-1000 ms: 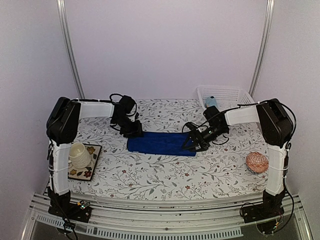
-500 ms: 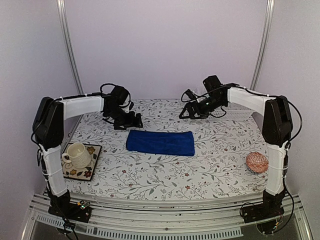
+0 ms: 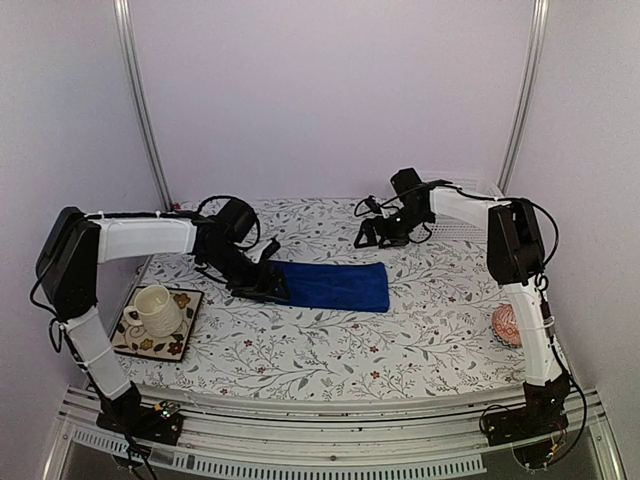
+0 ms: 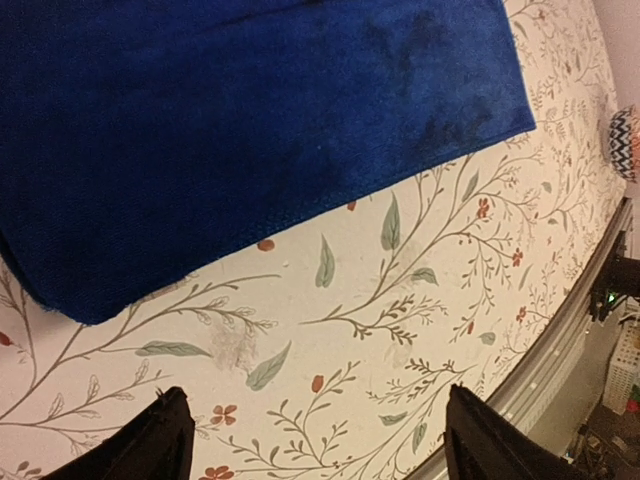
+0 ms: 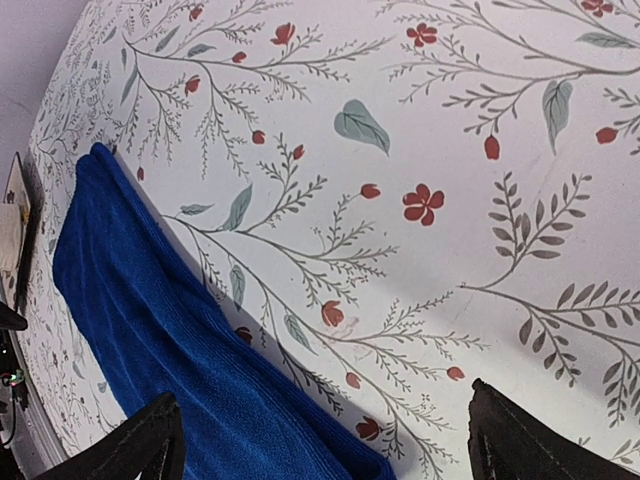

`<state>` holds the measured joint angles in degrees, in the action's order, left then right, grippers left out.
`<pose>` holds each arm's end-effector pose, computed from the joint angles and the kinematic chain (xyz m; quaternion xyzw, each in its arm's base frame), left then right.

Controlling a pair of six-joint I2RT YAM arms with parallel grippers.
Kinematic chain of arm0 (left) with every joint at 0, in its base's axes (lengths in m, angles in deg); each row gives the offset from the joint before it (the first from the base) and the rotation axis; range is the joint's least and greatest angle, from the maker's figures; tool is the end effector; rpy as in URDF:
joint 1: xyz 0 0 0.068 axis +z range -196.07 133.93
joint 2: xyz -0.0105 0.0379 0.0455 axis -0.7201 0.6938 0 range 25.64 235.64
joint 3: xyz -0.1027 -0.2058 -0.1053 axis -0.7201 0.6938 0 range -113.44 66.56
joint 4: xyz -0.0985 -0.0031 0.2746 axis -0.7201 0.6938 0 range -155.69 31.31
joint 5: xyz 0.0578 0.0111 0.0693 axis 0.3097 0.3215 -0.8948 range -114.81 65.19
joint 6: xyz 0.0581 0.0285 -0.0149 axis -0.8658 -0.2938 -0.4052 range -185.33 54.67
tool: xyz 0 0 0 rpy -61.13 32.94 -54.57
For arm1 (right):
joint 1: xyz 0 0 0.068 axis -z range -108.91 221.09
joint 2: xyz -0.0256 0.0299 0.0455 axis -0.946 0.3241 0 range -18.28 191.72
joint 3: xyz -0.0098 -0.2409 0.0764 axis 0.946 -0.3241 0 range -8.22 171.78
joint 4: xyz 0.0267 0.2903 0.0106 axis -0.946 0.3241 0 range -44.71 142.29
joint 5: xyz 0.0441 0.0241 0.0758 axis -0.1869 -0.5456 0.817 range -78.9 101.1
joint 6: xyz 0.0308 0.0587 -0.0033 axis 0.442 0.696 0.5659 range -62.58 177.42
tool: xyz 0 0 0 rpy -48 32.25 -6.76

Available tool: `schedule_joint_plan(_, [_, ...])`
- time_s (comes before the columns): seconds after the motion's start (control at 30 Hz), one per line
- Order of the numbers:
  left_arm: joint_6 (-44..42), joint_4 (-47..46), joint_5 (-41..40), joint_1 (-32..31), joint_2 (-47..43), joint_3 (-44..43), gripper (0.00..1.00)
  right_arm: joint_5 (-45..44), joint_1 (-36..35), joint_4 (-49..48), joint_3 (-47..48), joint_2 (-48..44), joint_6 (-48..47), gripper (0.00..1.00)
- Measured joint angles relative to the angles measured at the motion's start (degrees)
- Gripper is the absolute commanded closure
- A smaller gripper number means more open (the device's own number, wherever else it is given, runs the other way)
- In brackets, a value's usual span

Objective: Roll the towels
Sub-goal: Smooth out the towel at the center of the board, then rotate the towel at the center of the board.

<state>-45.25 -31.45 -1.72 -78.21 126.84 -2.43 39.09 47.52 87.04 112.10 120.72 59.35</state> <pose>0.3130 -0.2212 0.1431 0.1414 0.9495 -0.2640 0.0933 0.4895 0.2405 0.1364 -0.2366 0.9100 0.2827 0.1898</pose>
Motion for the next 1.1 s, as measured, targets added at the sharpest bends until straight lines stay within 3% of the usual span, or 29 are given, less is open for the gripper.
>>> schedule_joint_plan(0.27, [-0.4, -0.5, 3.5, -1.5, 6.3, -0.5, 0.14, 0.6, -0.2, -2.2, -3.7, 0.2, 0.1, 0.01])
schedule_joint_plan(0.53, [-0.2, -0.3, 2.1, -1.5, 10.5, -2.8, 0.18, 2.1, -0.8, -5.0, -8.0, -0.6, -0.7, 0.01])
schedule_joint_plan(0.73, [0.1, -0.9, 0.2, -0.7, 14.6, -8.0, 0.24, 3.1, -1.2, -7.1, -17.0, -6.0, -1.0, 0.01])
schedule_joint_plan(1.1, [-2.1, -1.0, -5.5, 4.3, 25.6, -24.2, 0.24, 2.2, -1.5, -7.0, -29.7, -15.7, -0.8, 0.01])
